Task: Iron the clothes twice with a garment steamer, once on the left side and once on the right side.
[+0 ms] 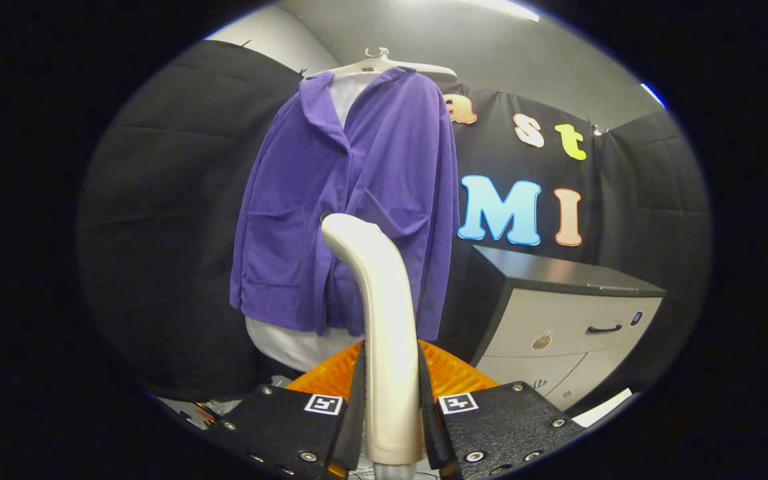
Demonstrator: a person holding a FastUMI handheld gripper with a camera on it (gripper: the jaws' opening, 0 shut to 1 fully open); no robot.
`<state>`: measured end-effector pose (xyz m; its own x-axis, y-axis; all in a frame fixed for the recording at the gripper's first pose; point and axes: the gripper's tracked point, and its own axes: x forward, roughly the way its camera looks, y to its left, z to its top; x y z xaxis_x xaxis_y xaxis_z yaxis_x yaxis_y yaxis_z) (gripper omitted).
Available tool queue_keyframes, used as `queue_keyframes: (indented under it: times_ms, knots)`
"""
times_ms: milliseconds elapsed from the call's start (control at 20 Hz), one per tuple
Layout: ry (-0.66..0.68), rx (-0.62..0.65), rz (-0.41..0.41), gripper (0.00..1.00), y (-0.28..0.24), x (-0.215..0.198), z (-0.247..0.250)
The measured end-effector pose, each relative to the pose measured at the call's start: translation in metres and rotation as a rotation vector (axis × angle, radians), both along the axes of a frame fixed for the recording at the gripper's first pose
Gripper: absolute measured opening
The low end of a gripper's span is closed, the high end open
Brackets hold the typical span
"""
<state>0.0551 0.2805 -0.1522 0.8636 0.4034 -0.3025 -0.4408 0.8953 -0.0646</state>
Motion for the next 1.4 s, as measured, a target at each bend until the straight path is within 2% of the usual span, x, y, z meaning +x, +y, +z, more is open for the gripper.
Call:
queue_keyframes:
  times_ms: [550,900,1150,1400]
  knots:
    - [-0.256,0.126,0.099,0.38,0.071,0.039,0.155]
    - [-0.383,0.212,0.145,0.38,0.126,0.055,0.237]
    - [-0.426,0.217,0.201,0.38,0.177,0.066,0.261]
    - [-0.375,0.184,0.209,0.38,0.203,0.078,0.235]
